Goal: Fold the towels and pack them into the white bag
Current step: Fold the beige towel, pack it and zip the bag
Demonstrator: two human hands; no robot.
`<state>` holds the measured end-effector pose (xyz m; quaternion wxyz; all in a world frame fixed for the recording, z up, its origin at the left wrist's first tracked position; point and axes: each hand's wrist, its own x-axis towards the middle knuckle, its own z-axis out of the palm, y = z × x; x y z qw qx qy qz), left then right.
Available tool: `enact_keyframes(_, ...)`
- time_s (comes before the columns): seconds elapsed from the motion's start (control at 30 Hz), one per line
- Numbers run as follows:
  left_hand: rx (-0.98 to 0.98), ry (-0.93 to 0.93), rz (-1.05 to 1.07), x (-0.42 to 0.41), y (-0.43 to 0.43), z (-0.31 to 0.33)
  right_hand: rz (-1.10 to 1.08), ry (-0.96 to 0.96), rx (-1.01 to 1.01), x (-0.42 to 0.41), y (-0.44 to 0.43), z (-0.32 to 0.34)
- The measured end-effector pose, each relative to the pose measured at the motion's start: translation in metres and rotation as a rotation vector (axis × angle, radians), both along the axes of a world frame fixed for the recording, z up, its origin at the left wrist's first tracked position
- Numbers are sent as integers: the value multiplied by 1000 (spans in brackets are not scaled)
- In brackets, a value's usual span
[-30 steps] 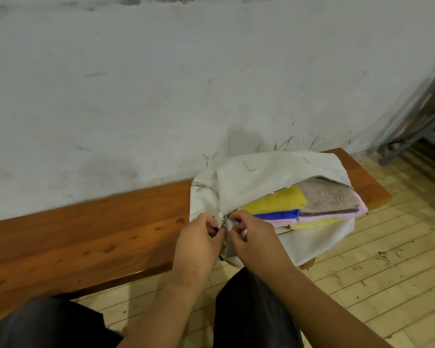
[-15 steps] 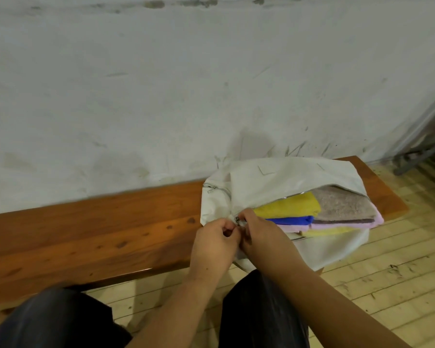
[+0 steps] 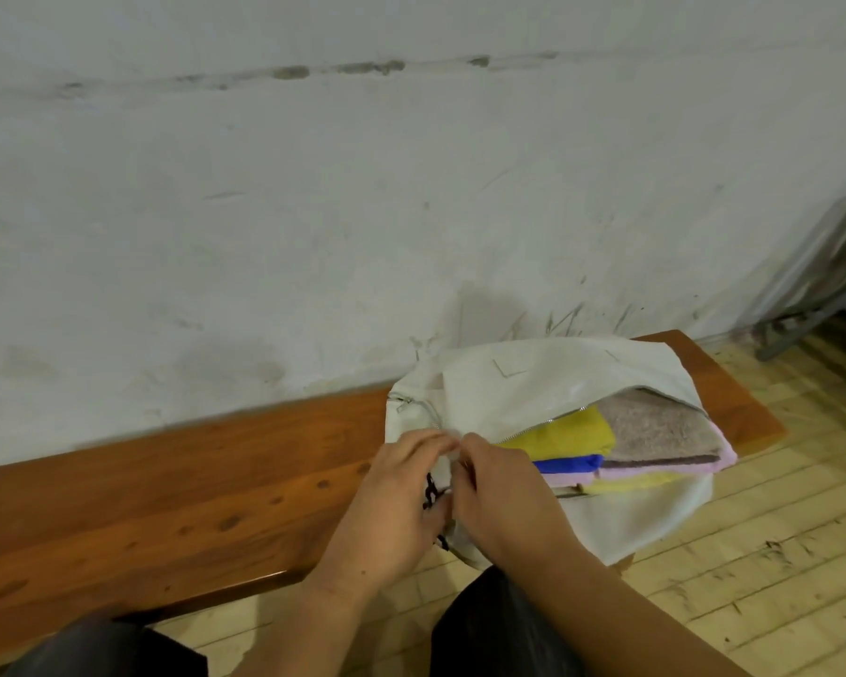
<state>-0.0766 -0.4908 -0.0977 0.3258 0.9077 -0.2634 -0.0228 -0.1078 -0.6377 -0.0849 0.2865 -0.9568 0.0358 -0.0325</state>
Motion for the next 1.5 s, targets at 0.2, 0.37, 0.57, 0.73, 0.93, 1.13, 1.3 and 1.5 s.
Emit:
enact_keyframes(0.2, 20, -196, 35, 7, -8, 6, -17, -92, 71, -3, 4, 14)
enact_keyframes(0.37, -27, -202, 64, 12, -8, 5, -99, -163, 230, -8, -13, 14)
enact_keyframes(0.57, 4, -198, 73, 20, -3, 6, -145, -140, 295, -15, -39, 8)
enact_keyframes(0.73, 22, -140, 57, 32, 2, 11, -175, -110, 250, -20, -78, 6)
enact_keyframes(0.93, 59, -132, 50, 32, 12, 9, -314, -95, 179, -33, -145, 5)
enact_keyframes(1.13, 152, -195, 62, 19, -13, 17, -356, -132, 178, -38, -157, 0)
enact_keyframes(1.3, 81, -195, -194, 2, -89, 26, -310, -70, 248, -38, -157, 2)
enact_keyframes(1.5, 194, -290, -202, 12, -137, 7, -172, 27, 280, -37, -172, -3)
